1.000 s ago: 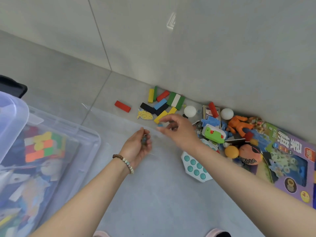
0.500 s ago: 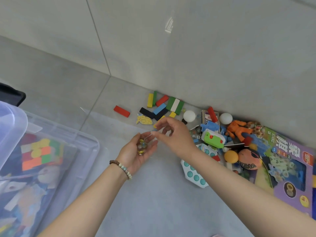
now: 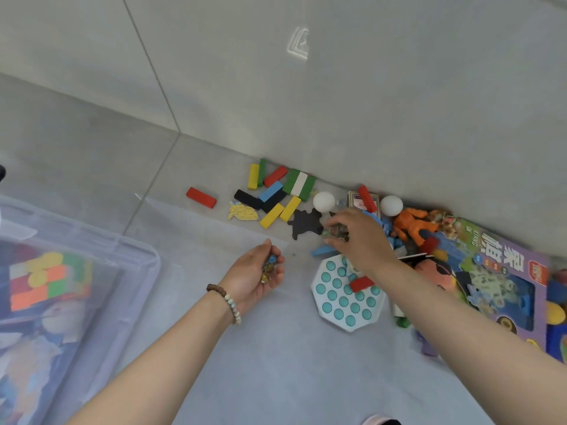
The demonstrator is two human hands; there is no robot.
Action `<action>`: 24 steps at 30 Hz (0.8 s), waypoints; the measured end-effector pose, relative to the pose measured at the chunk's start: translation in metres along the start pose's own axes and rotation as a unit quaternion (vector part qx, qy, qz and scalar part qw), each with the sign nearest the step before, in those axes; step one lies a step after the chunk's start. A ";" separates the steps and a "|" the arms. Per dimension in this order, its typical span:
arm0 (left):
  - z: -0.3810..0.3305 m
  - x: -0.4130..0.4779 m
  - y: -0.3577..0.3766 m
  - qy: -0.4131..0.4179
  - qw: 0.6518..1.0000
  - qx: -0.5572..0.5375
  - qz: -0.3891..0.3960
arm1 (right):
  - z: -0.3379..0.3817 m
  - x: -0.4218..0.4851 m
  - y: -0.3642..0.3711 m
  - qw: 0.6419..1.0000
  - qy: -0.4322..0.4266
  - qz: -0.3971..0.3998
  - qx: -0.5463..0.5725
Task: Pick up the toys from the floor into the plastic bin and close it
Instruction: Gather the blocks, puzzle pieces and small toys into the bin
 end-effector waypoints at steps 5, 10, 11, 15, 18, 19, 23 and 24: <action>0.001 0.003 -0.001 -0.002 1.000 0.012 -0.014 | -0.001 0.008 0.003 0.996 -0.023 0.036 -0.079; 0.006 0.005 0.001 -0.003 1.000 0.006 -0.017 | -0.003 0.009 0.005 0.992 -0.068 0.064 -0.085; 0.007 0.006 0.002 -0.004 1.000 0.008 -0.019 | -0.002 0.009 0.005 0.992 -0.075 0.063 -0.082; 0.012 0.010 0.011 -0.006 0.999 0.041 -0.014 | 0.000 0.016 0.007 0.993 -0.081 0.058 -0.066; 0.013 0.013 0.017 0.001 0.999 0.044 -0.009 | -0.002 0.019 0.008 0.995 -0.070 0.055 -0.043; 0.012 0.014 0.019 0.005 0.999 0.041 -0.010 | -0.004 0.020 0.008 0.996 -0.064 0.049 -0.027; 0.011 0.015 0.021 0.009 0.999 0.043 -0.018 | -0.009 0.022 0.004 0.997 -0.051 0.010 0.053; 0.012 0.015 0.021 0.009 0.999 0.048 -0.019 | -0.009 0.021 0.001 0.994 -0.048 -0.002 0.095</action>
Point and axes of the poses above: each hand's wrist, its own x-axis towards the middle knuckle, its own y-axis out of the palm, z = x × y, the point moved 8 cm from there along x, towards the middle knuckle, and after that the axes turned 11 degrees about z, right-handed, at the moved point
